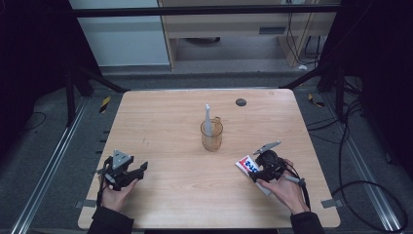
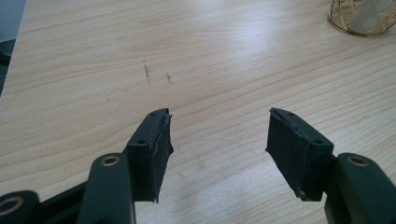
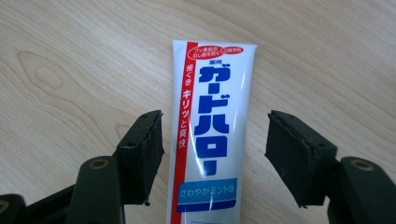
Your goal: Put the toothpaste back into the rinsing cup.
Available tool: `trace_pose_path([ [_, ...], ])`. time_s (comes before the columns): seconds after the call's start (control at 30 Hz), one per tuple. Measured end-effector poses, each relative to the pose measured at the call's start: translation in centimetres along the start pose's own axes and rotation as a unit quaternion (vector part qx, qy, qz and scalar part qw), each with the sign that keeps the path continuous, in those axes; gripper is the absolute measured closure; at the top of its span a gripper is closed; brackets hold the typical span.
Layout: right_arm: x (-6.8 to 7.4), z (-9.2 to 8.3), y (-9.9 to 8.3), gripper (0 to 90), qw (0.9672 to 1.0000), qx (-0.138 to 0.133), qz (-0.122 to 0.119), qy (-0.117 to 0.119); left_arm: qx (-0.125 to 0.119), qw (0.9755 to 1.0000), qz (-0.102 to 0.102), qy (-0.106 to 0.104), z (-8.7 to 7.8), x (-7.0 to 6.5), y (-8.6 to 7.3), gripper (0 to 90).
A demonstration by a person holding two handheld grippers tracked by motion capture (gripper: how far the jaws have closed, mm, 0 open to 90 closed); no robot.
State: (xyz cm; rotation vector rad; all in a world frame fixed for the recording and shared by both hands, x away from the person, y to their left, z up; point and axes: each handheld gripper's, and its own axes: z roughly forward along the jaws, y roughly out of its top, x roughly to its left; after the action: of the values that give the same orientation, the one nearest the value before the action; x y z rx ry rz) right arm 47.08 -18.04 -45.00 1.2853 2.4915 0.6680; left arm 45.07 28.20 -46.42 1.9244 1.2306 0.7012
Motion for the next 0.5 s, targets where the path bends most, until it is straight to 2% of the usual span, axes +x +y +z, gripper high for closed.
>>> trace_pose_path([
  [0.5, -0.2, 1.5, -0.4, 36.4, 0.9995, 0.032, 0.002, 0.005, 0.004, 1.0, 0.002, 0.001, 0.1, 0.0, 0.0, 39.3],
])
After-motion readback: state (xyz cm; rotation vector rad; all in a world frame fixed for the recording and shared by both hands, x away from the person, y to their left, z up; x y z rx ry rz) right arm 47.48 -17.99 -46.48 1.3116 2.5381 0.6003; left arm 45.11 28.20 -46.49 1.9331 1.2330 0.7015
